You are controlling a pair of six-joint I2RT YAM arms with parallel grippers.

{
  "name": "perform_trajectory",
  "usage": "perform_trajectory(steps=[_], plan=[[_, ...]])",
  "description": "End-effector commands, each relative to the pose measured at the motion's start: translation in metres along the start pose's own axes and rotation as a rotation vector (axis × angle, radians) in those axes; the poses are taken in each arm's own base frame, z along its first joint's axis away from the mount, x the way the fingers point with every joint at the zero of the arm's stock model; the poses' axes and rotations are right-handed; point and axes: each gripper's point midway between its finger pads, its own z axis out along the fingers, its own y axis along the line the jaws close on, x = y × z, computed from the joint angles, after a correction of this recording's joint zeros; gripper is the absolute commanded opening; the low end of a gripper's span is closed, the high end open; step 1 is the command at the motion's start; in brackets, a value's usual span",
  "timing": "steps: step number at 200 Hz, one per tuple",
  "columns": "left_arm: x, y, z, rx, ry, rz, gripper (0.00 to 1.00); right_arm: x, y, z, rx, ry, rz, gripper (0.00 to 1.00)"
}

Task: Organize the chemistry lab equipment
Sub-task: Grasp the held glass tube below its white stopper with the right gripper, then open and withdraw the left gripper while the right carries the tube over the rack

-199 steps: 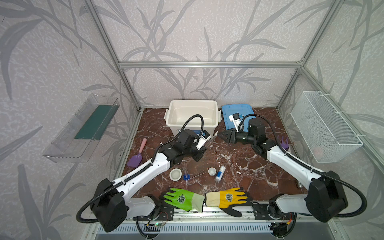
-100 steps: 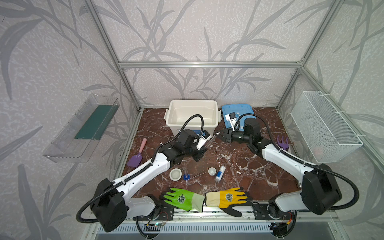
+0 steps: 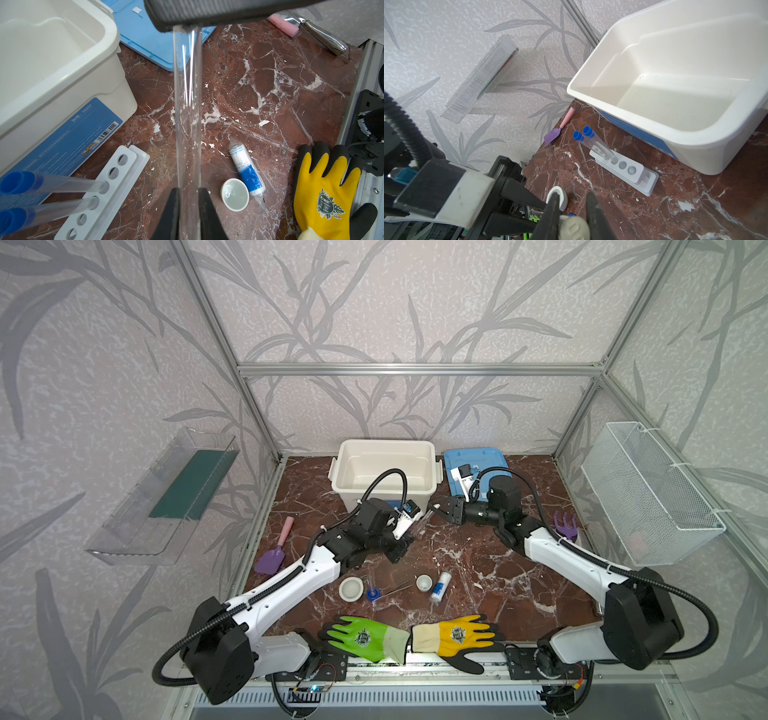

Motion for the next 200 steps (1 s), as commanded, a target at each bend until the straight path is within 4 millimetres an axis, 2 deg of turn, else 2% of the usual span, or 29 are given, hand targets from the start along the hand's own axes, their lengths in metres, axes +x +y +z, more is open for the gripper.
perform_trajectory(steps=[1,22,44,83,116,162,200], plan=[[-0.001,-0.002,-0.003,0.010,-0.013,0.009,0.15,-0.014,0.013,-0.002,-0.026,-0.045,-0.027,0.18],[0.000,-0.002,-0.002,0.009,-0.007,0.009,0.15,-0.014,0.013,-0.001,-0.031,-0.048,-0.018,0.14],[0.001,-0.002,-0.001,0.007,-0.004,0.010,0.19,-0.016,0.015,-0.002,-0.036,-0.052,-0.021,0.14],[0.000,-0.001,-0.002,0.002,-0.010,0.010,0.43,-0.018,0.013,-0.004,-0.001,-0.047,-0.041,0.14],[-0.004,0.002,-0.007,-0.022,-0.028,0.011,0.57,-0.021,0.010,-0.004,0.095,-0.029,-0.120,0.13],[-0.018,0.014,-0.025,-0.072,-0.100,-0.017,0.62,-0.029,0.016,0.005,0.200,-0.014,-0.259,0.13],[-0.034,0.031,-0.052,-0.116,-0.195,-0.067,0.64,-0.036,0.023,0.019,0.254,-0.001,-0.361,0.13]])
